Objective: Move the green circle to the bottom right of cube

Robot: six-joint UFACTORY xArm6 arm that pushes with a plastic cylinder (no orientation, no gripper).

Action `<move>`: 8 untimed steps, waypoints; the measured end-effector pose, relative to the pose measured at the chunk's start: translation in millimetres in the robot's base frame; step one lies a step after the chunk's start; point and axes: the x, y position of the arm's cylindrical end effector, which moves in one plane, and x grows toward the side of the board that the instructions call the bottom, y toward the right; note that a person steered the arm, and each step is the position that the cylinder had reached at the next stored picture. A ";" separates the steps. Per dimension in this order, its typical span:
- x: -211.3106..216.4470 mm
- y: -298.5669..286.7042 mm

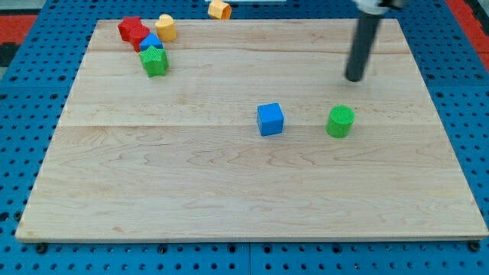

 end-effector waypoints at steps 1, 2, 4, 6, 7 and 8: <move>55.2 28.4; 62.6 -14.0; 72.5 -119.6; 71.7 -92.7; 77.3 -46.7; 78.7 -20.3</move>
